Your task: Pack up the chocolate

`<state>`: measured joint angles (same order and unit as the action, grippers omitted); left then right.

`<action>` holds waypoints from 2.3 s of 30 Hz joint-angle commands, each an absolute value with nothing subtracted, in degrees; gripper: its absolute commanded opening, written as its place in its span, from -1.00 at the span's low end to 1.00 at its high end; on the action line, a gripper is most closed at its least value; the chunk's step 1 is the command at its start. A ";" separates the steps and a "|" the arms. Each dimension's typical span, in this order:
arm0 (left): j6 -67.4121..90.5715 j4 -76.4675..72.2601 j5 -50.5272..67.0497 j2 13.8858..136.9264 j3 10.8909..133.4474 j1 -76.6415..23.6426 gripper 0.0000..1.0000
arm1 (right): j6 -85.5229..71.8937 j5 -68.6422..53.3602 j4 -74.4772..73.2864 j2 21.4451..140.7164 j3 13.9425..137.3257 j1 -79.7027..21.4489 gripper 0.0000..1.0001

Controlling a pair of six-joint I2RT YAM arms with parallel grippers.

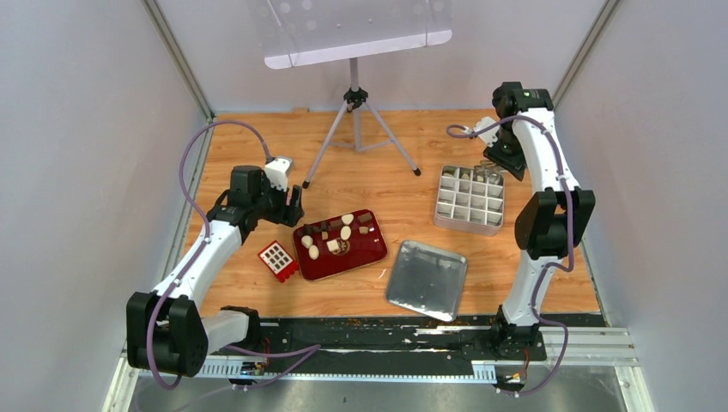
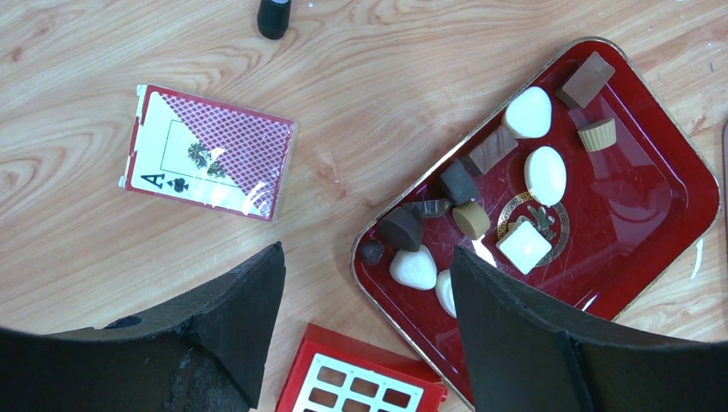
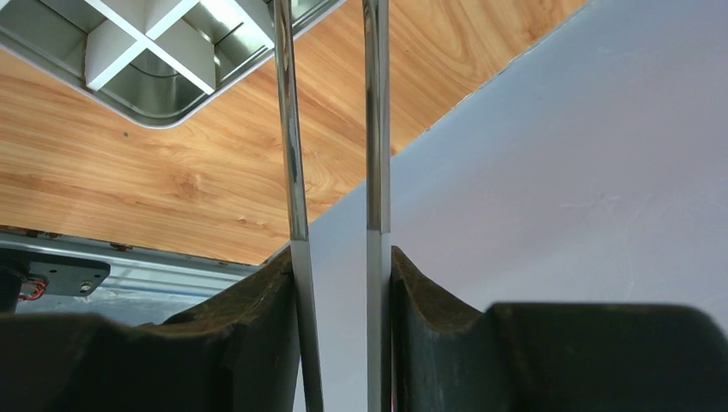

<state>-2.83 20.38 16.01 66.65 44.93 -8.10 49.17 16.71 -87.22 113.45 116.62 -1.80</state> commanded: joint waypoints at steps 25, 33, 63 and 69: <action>-1.42 19.35 14.66 59.46 43.19 -7.44 0.60 | 55.35 -4.53 -84.26 110.97 117.43 -46.40 -0.19; -0.51 19.04 14.75 56.69 40.96 -6.82 0.60 | 59.47 -2.34 -82.09 114.52 118.69 -50.17 -0.10; -0.28 18.55 15.87 57.40 41.27 -6.34 0.60 | 61.70 -0.89 -82.48 118.68 123.81 -50.02 -0.57; 0.94 17.69 16.08 59.06 41.44 -6.40 0.59 | 60.10 -4.09 -83.25 106.77 117.85 -44.91 -0.59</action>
<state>-1.06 20.27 15.16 58.19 40.97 -6.83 60.53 -1.41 -81.82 119.31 119.98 -49.10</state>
